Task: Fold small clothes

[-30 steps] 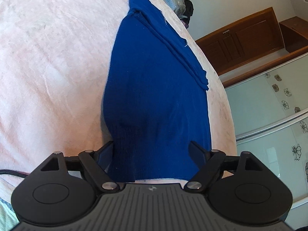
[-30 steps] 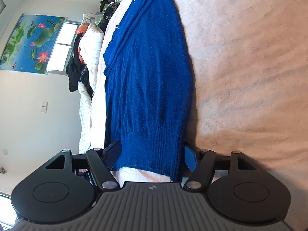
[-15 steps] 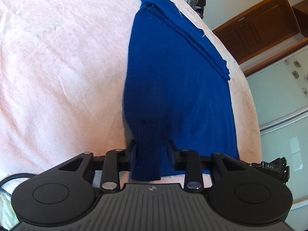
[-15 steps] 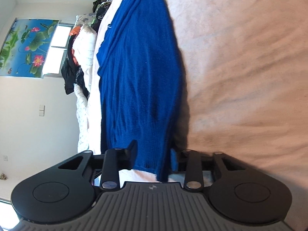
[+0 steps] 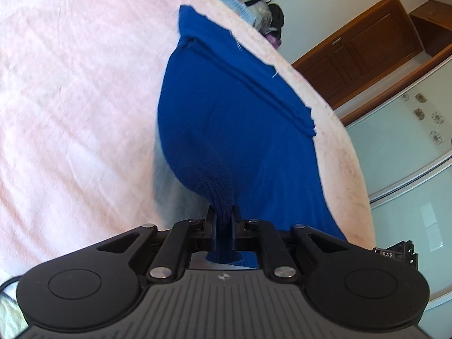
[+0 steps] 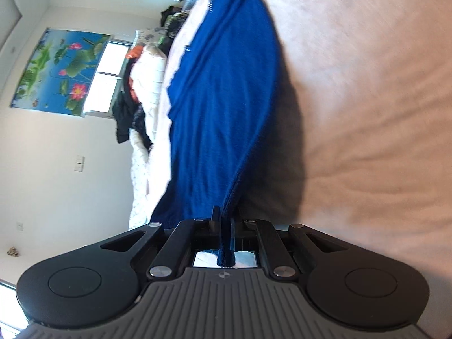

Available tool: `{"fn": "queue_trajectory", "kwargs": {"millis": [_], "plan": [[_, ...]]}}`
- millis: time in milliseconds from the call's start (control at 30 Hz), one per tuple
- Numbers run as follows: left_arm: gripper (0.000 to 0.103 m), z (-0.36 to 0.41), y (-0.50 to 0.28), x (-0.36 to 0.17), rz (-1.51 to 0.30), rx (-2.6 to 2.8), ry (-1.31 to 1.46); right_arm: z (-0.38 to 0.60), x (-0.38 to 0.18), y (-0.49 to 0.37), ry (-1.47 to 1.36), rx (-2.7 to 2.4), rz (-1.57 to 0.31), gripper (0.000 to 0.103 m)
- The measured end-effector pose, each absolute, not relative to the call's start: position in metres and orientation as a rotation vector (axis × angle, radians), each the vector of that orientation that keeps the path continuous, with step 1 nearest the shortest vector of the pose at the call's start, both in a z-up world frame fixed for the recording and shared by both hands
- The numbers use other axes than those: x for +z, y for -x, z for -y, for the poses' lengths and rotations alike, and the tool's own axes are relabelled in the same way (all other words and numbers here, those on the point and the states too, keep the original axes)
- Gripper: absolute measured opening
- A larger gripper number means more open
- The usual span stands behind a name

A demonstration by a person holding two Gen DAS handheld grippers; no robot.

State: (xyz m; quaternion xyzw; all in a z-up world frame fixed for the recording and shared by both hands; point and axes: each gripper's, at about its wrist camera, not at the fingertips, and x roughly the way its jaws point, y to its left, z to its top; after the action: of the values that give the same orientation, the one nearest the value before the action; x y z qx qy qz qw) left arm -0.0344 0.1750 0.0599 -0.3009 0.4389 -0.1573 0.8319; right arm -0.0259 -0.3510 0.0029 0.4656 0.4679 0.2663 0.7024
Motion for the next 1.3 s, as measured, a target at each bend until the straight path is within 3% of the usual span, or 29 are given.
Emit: {"fn": "queue_trajectory", "kwargs": {"millis": [367,667,833,933,1000,1067,1133,1167,1200,1233,1267,1300], "plan": [[0.009,-0.184,-0.064,0.093,-0.806,-0.321,0.667,0.374,0.04,-0.091,-1.116,0.719,-0.837,0.01],[0.009,-0.17,-0.229,0.104,-0.73,-0.324,0.652,0.381,0.056,-0.25,-1.09,0.715,-0.73,0.01],[0.009,-0.162,-0.319,0.092,-0.729,-0.227,0.651,0.381,0.027,-0.349,-1.151,0.612,-0.737,0.01],[0.009,-0.159,-0.348,0.071,-0.771,-0.215,0.62,0.379,-0.008,-0.383,-1.203,0.485,-0.758,0.02],[0.01,-0.155,-0.354,0.063,-0.771,-0.202,0.582,0.376,-0.028,-0.394,-1.242,0.479,-0.788,0.034],[0.012,-0.154,-0.362,0.062,-0.774,-0.207,0.57,0.37,-0.038,-0.393,-1.252,0.493,-0.781,0.035],[0.022,-0.156,-0.368,0.067,-0.768,-0.209,0.575,0.368,-0.038,-0.391,-1.234,0.513,-0.775,0.037],[0.039,-0.158,-0.37,0.071,-0.75,-0.189,0.575,0.367,-0.037,-0.392,-1.225,0.515,-0.778,0.037],[0.067,-0.161,-0.369,0.077,-0.719,-0.159,0.573,0.368,-0.036,-0.393,-1.214,0.512,-0.778,0.037],[0.082,-0.164,-0.368,0.084,-0.68,-0.127,0.577,0.369,-0.033,-0.394,-1.198,0.503,-0.773,0.039],[0.095,-0.167,-0.364,0.091,-0.628,-0.102,0.582,0.373,-0.028,-0.393,-1.194,0.49,-0.755,0.046],[0.094,-0.169,-0.36,0.096,-0.585,-0.087,0.571,0.379,-0.023,-0.391,-1.197,0.478,-0.734,0.049]]}}
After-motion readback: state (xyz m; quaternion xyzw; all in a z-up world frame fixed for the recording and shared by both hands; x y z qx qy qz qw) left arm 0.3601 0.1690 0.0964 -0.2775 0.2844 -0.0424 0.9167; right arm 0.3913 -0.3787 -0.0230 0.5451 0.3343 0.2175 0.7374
